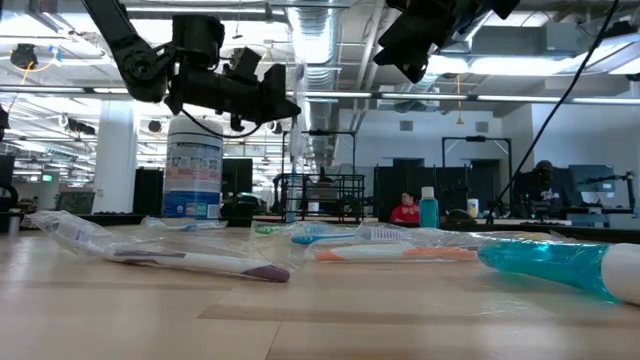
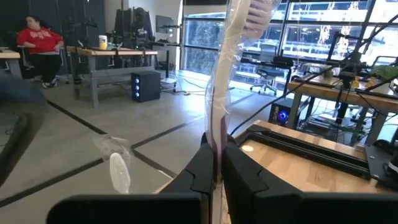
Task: Pick & Place toothbrushing station
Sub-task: Put the top right purple toothbrush into the black wire organizer
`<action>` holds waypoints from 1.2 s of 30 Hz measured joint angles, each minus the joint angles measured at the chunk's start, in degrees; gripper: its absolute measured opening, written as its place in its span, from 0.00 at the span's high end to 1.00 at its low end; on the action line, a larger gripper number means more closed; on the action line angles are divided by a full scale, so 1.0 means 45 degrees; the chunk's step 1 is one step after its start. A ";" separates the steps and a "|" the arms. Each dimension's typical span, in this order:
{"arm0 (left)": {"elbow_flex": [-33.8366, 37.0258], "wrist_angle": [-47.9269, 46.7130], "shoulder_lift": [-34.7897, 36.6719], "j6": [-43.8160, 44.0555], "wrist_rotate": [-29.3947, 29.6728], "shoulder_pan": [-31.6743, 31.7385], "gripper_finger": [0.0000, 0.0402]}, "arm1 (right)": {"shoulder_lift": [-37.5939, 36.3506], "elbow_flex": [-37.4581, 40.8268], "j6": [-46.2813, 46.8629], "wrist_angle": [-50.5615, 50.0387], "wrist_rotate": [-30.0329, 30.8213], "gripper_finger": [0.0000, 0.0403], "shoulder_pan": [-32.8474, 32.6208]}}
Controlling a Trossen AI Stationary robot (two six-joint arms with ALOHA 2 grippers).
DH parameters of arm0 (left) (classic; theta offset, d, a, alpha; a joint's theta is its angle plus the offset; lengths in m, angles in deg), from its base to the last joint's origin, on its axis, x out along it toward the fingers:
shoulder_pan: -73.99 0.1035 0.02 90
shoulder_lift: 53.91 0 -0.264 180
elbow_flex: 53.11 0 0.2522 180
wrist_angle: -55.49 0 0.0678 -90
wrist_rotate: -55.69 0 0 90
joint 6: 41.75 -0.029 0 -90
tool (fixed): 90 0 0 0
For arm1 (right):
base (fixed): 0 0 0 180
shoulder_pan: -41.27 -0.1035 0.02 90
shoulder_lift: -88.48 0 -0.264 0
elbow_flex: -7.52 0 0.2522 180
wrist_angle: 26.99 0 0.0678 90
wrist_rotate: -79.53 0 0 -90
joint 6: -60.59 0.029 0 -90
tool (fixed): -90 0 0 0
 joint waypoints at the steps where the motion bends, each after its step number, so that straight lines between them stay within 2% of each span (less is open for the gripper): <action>1: 0.0000 0.0058 -0.0155 0.0042 0.0016 0.0002 0.98 | 0.0000 0.0000 0.0000 0.0000 0.0000 0.69 -0.0004; 12: 0.0005 0.0988 -0.1362 0.0085 0.0542 0.0148 0.98 | 0.0000 0.0005 -0.0068 0.0005 0.0000 0.69 -0.0004; 36: 0.0010 0.2194 -0.3421 0.0759 0.0628 0.0143 0.97 | 0.0000 0.0000 -0.0126 0.0005 0.0000 0.69 -0.0004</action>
